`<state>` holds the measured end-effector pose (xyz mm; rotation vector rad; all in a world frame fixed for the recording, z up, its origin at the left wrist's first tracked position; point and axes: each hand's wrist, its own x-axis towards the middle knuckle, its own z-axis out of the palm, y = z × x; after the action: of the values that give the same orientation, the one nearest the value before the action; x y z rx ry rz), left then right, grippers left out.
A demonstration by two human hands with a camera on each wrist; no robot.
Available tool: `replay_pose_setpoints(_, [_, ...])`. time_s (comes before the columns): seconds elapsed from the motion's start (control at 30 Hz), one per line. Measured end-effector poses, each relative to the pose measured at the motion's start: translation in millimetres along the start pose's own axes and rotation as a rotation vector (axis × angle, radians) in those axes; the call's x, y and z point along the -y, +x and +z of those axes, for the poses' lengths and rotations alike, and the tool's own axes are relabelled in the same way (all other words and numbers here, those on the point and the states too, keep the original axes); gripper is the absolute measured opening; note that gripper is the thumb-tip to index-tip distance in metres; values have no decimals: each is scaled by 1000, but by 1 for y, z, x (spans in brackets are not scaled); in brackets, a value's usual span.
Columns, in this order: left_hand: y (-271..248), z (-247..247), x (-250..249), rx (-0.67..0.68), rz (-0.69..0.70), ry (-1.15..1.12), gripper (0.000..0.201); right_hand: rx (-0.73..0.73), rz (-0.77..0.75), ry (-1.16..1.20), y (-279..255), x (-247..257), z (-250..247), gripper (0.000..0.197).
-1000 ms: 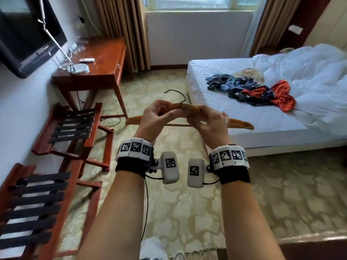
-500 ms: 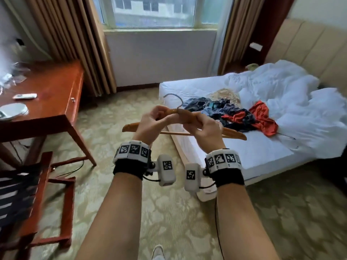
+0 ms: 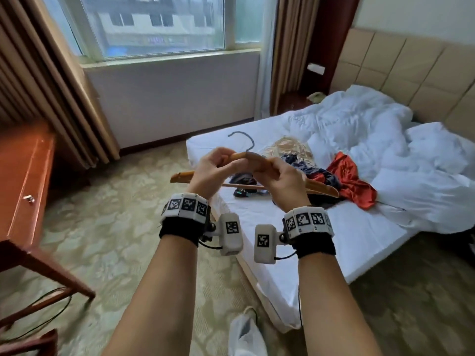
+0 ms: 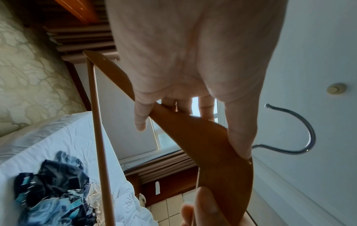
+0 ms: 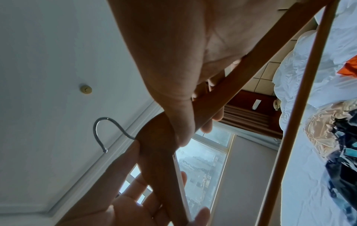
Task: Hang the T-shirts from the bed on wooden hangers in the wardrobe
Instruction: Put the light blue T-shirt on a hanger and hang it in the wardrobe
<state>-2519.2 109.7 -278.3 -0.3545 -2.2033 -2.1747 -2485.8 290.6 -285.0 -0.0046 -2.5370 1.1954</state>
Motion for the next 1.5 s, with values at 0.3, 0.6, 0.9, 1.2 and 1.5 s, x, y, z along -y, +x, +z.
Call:
replay_pose_setpoints(0.3, [210, 16, 31, -31, -4, 53, 17, 16, 58, -9, 203, -50, 31, 23])
replay_pose_setpoints(0.6, [348, 53, 77, 115, -47, -38, 21, -9, 178, -121, 314, -107, 32, 28])
replay_pose_setpoints(0.9, [504, 85, 136, 335, -96, -76, 41, 0, 365, -57, 438, -167, 61, 44])
replay_pose_setpoints(1.2, [634, 113, 201, 644, -184, -46, 24, 5, 576, 87, 540, -224, 98, 28])
replay_pose_setpoints(1.5, [683, 140, 282, 904, -611, -110, 16, -91, 851, 111, 549, -307, 139, 12])
